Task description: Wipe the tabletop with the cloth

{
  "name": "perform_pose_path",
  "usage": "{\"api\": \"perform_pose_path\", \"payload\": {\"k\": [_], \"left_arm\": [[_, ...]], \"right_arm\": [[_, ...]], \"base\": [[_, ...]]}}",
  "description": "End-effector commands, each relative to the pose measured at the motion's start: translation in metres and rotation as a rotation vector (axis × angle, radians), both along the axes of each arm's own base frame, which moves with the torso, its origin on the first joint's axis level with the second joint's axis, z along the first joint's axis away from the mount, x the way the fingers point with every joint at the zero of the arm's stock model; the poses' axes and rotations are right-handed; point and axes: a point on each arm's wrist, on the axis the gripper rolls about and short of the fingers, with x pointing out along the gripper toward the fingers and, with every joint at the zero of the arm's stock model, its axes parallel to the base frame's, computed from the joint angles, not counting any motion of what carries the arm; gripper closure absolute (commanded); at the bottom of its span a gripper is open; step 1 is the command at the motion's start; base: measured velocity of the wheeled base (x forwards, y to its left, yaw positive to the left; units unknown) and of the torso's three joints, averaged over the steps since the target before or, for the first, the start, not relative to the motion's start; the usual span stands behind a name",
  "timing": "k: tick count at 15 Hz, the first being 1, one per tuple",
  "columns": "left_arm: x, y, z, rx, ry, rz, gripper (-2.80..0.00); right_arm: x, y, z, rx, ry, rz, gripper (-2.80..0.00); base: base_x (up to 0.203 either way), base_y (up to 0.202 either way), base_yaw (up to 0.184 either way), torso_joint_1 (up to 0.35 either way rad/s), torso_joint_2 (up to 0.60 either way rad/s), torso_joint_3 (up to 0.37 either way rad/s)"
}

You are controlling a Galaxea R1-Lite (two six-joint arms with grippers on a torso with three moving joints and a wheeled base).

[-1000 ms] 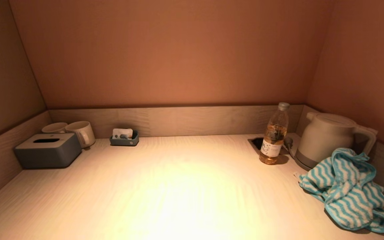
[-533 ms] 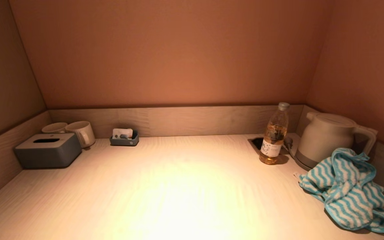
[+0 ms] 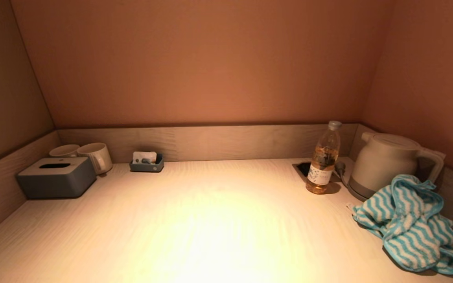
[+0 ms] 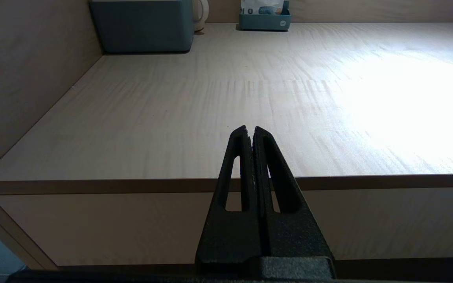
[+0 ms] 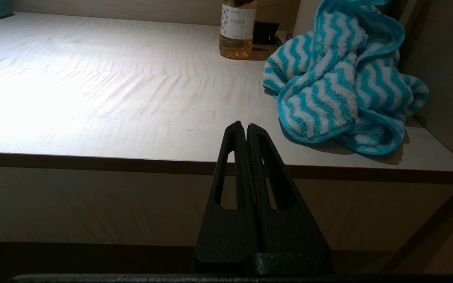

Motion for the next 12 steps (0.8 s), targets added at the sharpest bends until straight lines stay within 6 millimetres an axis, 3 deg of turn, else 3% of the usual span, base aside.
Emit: {"api": "perform_pose_path", "payload": {"k": [1, 12], "left_arm": [[0.0000, 0.0000, -0.0001, -0.001, 0.000, 0.000, 0.00], [0.0000, 0.0000, -0.0001, -0.001, 0.000, 0.000, 0.00]], "right_arm": [[0.0000, 0.0000, 0.0000, -0.001, 0.000, 0.001, 0.00], [0.0000, 0.0000, 0.0000, -0.001, 0.000, 0.001, 0.00]], "base": [[0.000, 0.000, 0.000, 0.000, 0.00, 0.000], [0.000, 0.000, 0.000, 0.000, 0.00, 0.000]]}}
